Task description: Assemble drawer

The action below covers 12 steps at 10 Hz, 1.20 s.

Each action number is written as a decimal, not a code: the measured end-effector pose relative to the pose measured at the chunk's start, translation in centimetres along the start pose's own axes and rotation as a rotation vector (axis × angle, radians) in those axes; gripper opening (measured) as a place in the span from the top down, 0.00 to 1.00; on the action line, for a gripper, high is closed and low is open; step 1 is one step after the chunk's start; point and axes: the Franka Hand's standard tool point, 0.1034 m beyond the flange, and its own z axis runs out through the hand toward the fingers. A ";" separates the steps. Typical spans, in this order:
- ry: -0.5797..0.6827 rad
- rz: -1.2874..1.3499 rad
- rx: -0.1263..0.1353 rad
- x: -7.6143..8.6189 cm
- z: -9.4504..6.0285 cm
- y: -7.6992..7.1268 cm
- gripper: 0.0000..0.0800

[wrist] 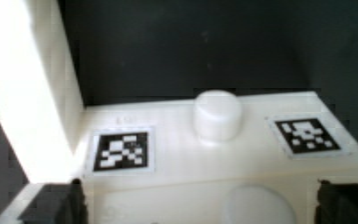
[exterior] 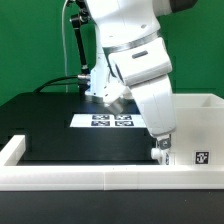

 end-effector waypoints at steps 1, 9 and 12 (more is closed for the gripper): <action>0.000 0.003 0.002 0.0 0.0 0.0 0.19; -0.030 0.063 -0.028 -6.8 -5.0 -2.2 0.19; -0.054 0.109 -0.051 -7.0 -6.2 -3.8 0.19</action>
Offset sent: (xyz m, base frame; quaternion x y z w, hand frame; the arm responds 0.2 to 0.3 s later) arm -0.0044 -0.0295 -0.0028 0.0183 -0.0090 -0.0249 0.9995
